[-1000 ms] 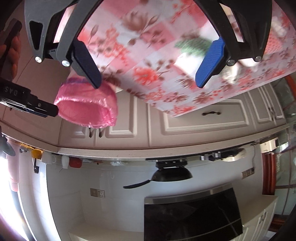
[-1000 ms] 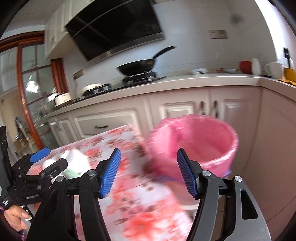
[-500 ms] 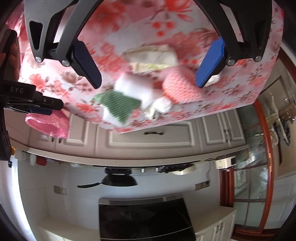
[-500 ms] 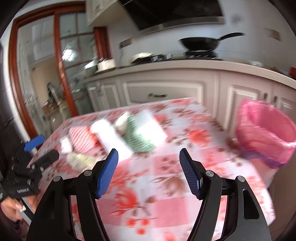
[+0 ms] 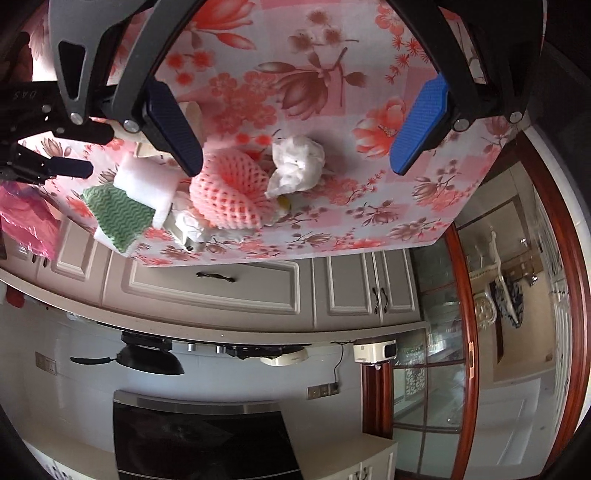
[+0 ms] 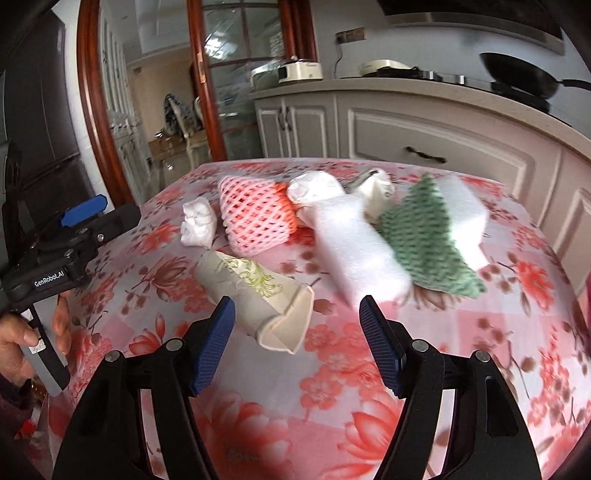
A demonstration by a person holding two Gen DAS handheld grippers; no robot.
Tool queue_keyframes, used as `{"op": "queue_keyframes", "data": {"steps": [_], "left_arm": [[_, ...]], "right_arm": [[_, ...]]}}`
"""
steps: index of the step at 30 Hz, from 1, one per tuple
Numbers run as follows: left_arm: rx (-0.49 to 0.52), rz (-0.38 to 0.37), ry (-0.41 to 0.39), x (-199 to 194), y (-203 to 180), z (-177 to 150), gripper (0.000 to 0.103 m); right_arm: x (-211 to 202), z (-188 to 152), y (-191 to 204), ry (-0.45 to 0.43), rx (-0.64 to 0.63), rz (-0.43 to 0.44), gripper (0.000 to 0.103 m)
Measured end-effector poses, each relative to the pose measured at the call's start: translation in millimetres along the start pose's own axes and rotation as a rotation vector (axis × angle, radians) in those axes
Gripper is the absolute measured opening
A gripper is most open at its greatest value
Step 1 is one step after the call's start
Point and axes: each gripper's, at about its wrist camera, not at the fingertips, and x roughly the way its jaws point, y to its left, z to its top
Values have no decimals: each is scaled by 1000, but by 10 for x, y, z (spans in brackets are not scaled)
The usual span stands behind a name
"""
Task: Collect trash
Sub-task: 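Grasp the paper wrapper with the right tool while the left tool grasps a white tissue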
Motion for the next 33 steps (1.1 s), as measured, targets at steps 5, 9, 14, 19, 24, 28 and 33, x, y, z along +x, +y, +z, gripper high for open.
{"op": "queue_keyframes", "data": {"steps": [5, 9, 14, 19, 24, 28, 33], "left_arm": [[-9, 4, 34, 137, 12, -25, 98], [-10, 16, 61, 243, 23, -22, 98], [-38, 32, 89, 347, 130, -14, 98], [-72, 37, 92, 347, 230, -24, 98], [-77, 32, 96, 349, 221, -43, 98], [-65, 18, 117, 409, 151, -61, 98], [-34, 12, 139, 568, 32, -3, 98]], "right_arm": [[185, 65, 81, 26, -19, 27, 67], [254, 58, 127, 45, -29, 51, 70], [340, 88, 233, 81, -77, 69, 72], [427, 74, 320, 109, -114, 88, 73], [482, 18, 289, 133, -91, 102, 64], [406, -8, 262, 117, -104, 92, 39], [217, -14, 130, 66, -59, 66, 38]]}}
